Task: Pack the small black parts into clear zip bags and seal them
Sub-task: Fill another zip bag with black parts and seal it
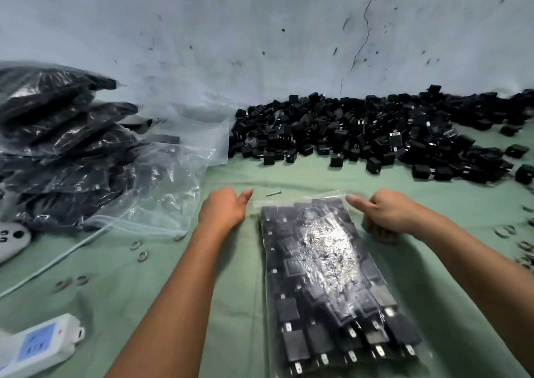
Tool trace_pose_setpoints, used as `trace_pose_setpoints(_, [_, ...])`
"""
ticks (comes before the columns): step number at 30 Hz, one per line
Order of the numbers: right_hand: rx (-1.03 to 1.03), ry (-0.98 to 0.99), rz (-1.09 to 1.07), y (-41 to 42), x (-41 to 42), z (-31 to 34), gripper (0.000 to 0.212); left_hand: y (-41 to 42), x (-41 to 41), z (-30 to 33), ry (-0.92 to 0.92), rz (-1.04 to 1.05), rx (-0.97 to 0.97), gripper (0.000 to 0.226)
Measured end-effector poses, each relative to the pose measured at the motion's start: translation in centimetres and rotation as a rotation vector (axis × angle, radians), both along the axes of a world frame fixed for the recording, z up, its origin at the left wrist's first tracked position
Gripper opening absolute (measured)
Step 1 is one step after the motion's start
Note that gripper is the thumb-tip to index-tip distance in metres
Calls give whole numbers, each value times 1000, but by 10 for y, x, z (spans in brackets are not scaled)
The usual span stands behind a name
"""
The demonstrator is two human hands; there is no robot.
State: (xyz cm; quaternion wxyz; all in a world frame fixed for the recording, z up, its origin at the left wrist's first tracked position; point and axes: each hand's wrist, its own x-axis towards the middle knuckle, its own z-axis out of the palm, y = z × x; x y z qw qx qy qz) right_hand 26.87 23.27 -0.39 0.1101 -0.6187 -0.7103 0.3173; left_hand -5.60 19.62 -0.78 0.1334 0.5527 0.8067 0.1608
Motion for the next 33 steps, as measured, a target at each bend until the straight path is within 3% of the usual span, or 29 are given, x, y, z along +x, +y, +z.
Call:
trace_pose_setpoints(3, [-122, -60, 102, -42, -3, 6, 92, -41, 15, 0, -672, 30, -228, 85])
trace_pose_setpoints(4, [-101, -99, 105, -55, -6, 7, 88, -52, 25, 1, -777, -1, -260, 86])
trace_pose_setpoints(6, [-82, -45, 67, -77, -13, 11, 83, -68, 41, 1, -763, -26, -215, 80])
trace_pose_setpoints(8, [-128, 162, -10, -96, -20, 20, 74, -77, 46, 2, -771, 42, -118, 71])
trace_pose_setpoints(16, [-150, 691, -52, -129, -94, 49, 59, -106, 17, 31, -1152, 231, 115, 78])
trace_pose_setpoints(21, [-40, 929, 75, -114, -198, 75, 55, -112, -67, 85, -891, 333, 338, 106])
trace_pose_setpoints(28, [-152, 1187, 263, -93, -360, 69, 61, -125, -192, 137, -617, 529, 600, 69])
trace_pose_setpoints(31, [-173, 1151, 310, -91, -416, 53, 51, -126, -227, 139, -545, 631, 638, 72])
trace_pose_setpoints(33, [-226, 1067, 364, -91, -444, 43, 63, -127, -245, 130, -512, 675, 658, 75])
